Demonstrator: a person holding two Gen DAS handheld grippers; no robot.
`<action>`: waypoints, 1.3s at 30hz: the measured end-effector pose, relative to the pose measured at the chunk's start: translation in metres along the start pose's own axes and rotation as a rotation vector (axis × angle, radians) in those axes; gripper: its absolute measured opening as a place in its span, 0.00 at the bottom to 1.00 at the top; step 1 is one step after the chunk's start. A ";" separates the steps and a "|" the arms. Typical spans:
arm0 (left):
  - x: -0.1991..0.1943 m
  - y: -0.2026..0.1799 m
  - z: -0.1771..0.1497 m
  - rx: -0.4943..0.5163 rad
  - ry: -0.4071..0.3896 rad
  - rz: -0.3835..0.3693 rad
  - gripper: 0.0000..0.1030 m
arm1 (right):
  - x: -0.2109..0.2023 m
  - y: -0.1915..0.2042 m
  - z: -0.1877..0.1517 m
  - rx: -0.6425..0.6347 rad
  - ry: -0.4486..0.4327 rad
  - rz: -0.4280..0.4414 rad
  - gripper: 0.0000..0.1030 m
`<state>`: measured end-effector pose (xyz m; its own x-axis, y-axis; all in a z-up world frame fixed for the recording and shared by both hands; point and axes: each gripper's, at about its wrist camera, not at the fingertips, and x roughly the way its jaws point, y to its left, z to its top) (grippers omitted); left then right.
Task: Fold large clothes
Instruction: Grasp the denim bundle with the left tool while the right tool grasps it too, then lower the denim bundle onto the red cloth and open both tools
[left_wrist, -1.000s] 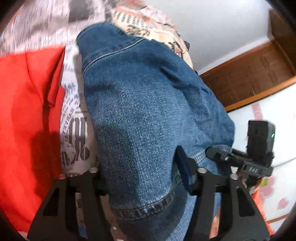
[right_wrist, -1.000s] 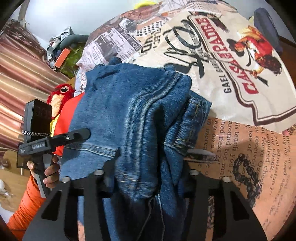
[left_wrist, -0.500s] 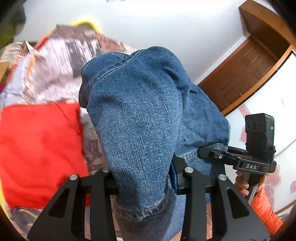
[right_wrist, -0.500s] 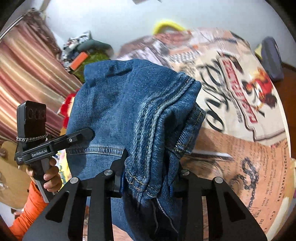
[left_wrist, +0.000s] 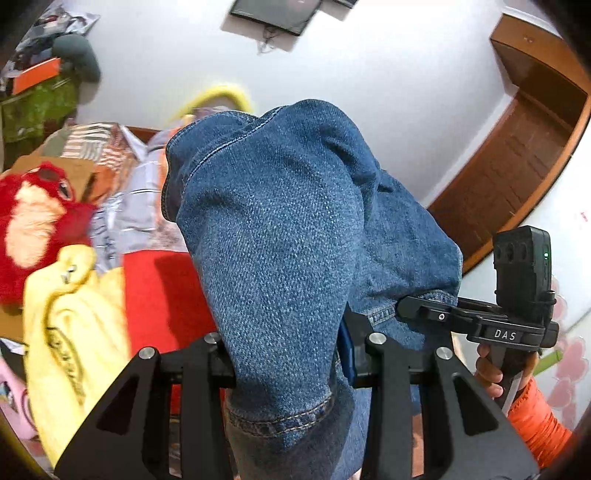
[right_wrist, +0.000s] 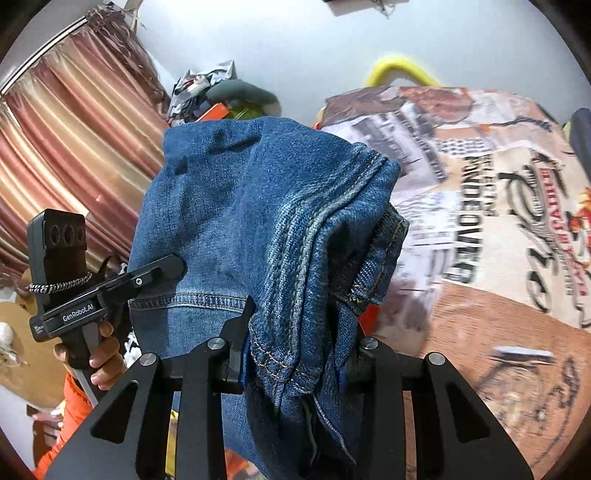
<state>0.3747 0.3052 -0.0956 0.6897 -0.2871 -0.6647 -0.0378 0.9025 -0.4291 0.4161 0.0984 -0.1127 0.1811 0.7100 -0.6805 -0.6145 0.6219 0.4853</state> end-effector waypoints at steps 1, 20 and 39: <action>0.002 0.007 0.001 -0.007 0.003 0.010 0.36 | 0.009 0.001 0.002 0.005 0.007 0.006 0.29; 0.120 0.146 -0.011 -0.146 0.146 0.110 0.50 | 0.151 -0.070 -0.008 0.271 0.135 0.029 0.32; 0.037 0.082 -0.100 0.076 0.080 0.401 0.68 | 0.084 -0.018 -0.074 -0.184 0.132 -0.405 0.57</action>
<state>0.3248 0.3361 -0.2168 0.5724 0.0705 -0.8170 -0.2366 0.9681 -0.0823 0.3854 0.1228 -0.2196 0.3428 0.3669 -0.8648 -0.6430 0.7628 0.0688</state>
